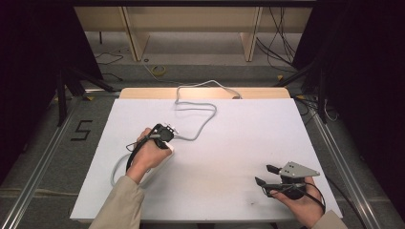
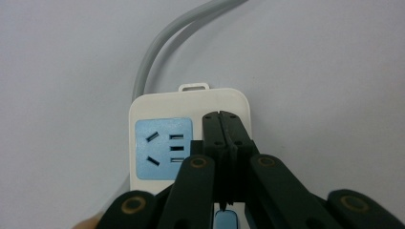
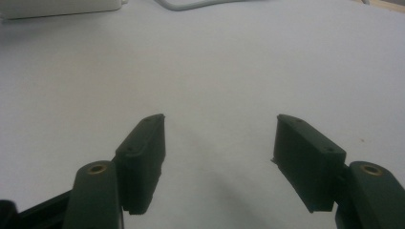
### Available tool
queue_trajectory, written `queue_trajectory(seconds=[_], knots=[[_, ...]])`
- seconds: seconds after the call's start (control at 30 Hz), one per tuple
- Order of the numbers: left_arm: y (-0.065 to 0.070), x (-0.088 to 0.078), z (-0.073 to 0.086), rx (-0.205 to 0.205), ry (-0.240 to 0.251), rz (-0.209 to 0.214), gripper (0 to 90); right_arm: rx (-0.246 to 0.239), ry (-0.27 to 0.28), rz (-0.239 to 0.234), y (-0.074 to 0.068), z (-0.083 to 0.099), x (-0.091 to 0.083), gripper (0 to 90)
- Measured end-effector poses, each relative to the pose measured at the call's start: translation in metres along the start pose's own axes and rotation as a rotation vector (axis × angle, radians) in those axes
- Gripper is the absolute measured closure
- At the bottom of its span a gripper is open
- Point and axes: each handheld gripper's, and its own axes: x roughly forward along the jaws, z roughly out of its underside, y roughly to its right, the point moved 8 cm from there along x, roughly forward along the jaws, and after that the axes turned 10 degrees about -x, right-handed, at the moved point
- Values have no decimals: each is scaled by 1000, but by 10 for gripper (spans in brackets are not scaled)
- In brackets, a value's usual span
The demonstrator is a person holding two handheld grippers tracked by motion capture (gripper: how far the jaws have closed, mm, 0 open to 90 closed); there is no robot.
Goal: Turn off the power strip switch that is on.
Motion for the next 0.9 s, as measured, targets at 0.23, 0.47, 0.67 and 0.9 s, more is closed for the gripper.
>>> queue_trajectory(seconds=[0.23,0.47,0.67,0.9], knots=[[-1,0,0,-5,-5,12,899,0,0,-2,0,0,0,361],[-4,-4,1,-18,0,27,899,2,-2,1,0,0,1,361],[-6,-5,1,-21,10,32,899,-2,-6,-3,-2,-1,3,361],[-1,-11,-4,-18,70,37,897,1,-7,-2,-1,0,3,361]])
